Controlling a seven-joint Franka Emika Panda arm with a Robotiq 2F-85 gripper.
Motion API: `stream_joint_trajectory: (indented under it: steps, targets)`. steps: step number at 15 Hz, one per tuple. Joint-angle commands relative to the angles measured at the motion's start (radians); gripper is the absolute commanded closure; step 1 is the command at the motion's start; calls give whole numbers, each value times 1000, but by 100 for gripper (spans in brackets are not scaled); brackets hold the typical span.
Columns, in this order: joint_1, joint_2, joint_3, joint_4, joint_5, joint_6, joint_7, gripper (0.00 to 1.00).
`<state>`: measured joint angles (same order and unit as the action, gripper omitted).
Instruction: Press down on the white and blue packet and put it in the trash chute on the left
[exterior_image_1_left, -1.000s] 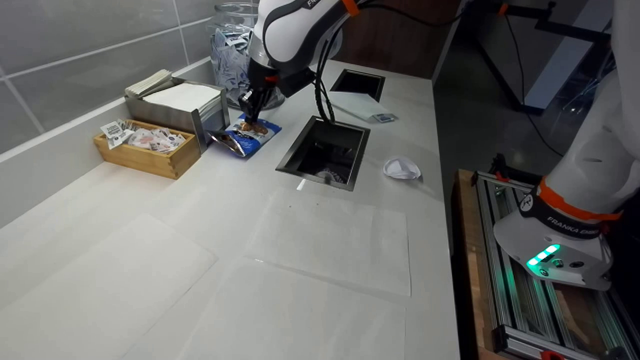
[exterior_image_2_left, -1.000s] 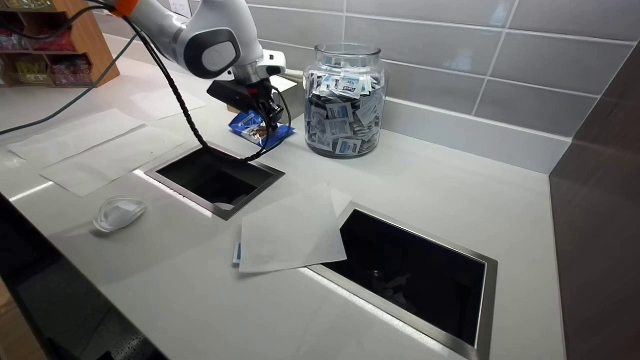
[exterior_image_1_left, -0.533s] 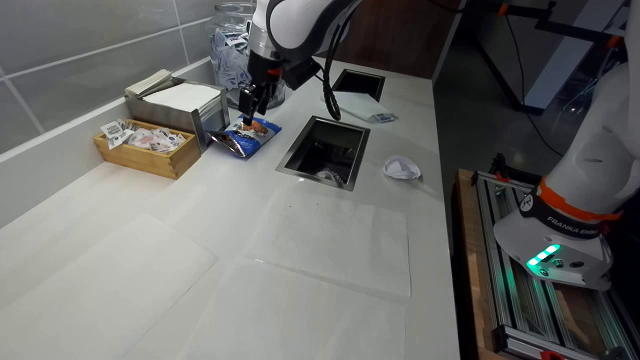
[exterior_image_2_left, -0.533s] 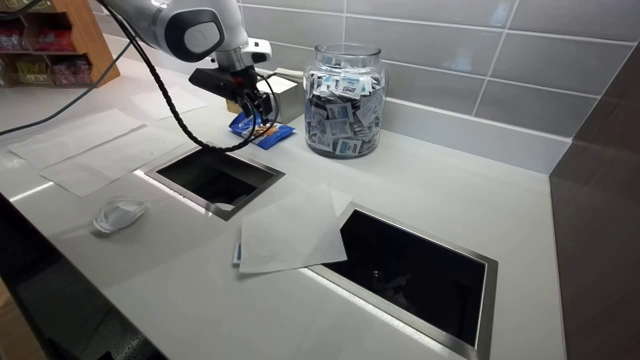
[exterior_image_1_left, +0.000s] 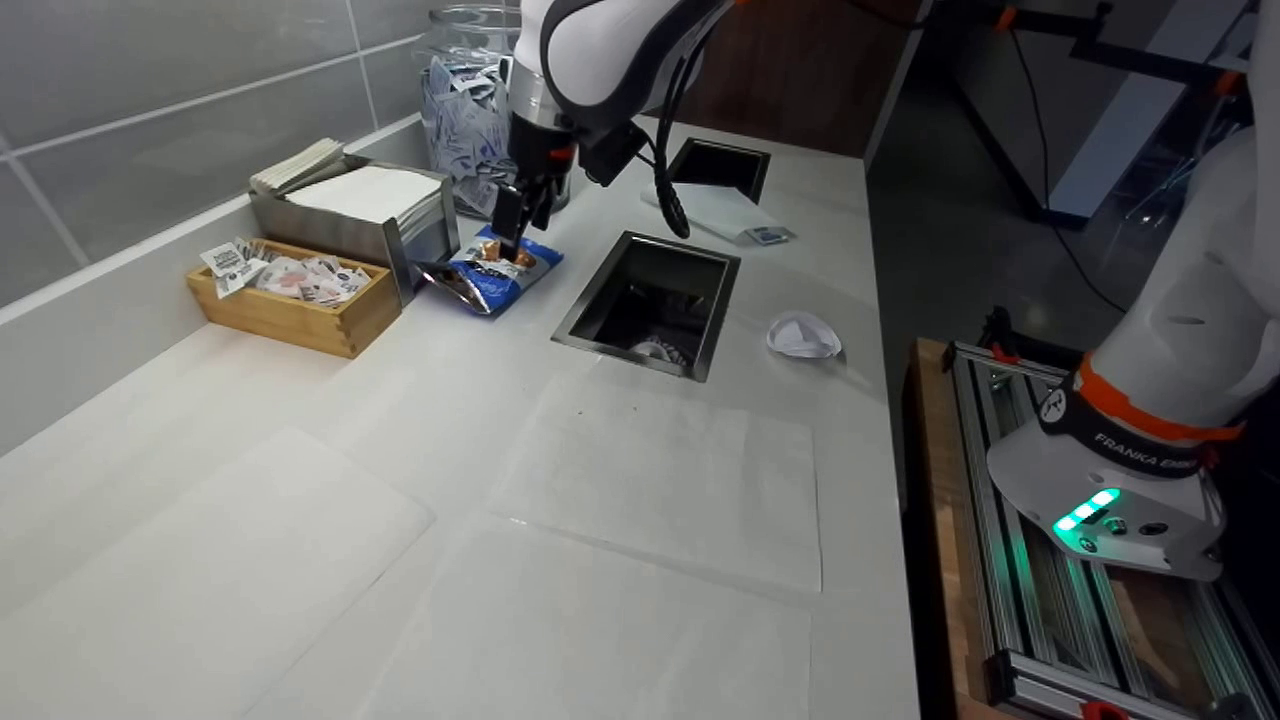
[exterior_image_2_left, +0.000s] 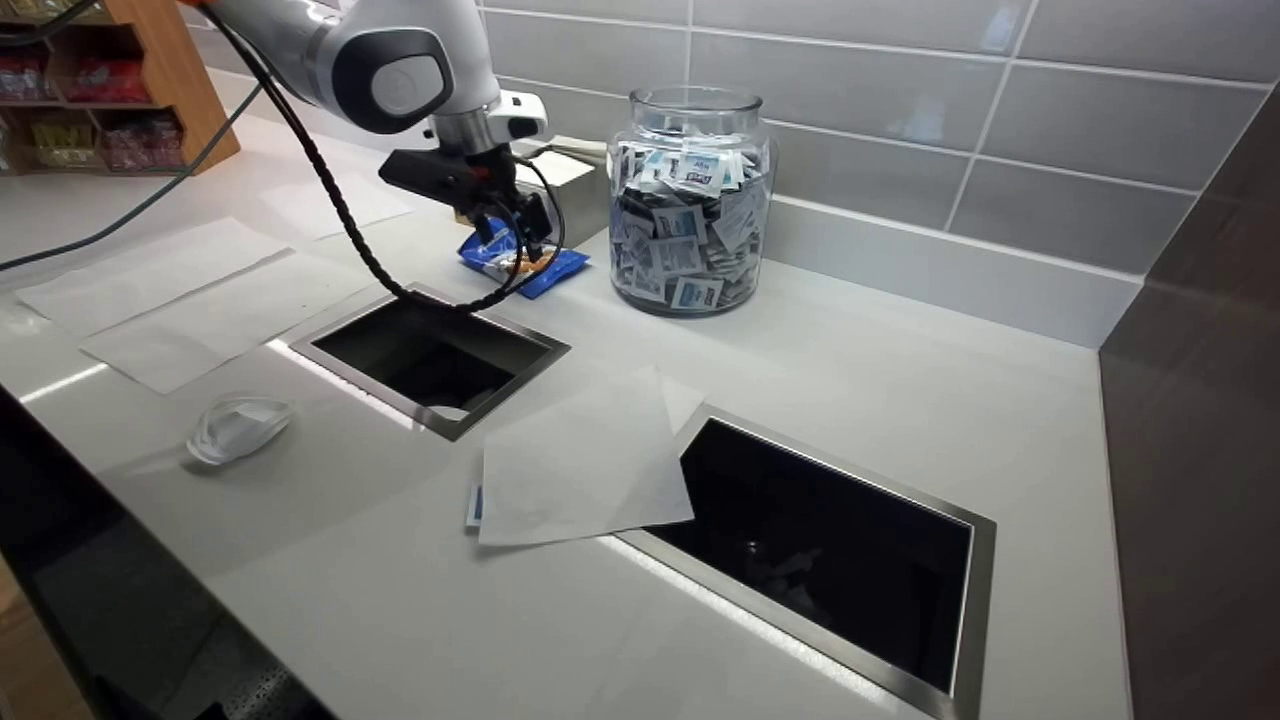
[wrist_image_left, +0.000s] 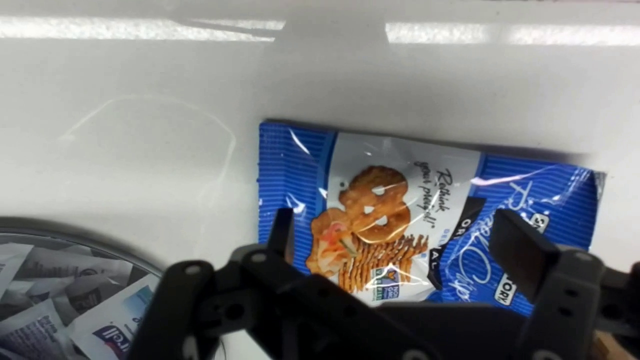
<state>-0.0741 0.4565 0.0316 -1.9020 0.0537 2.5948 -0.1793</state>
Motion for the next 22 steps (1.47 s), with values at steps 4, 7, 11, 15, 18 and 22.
stream_joint_trajectory:
  steps: [4, 7, 11, 15, 18, 22]
  targets:
    - [-39, 77, 43, 60, 34, 16, -92, 0]
    - [-48, 107, 60, 91, 49, 23, -106, 0]
    - [-51, 155, 79, 138, 76, 20, -96, 0]
    - [-41, 195, 67, 165, 58, -17, -78, 25]
    - [-35, 199, 59, 177, 48, -32, -71, 47]
    - [-34, 198, 57, 180, 48, -35, -70, 77]
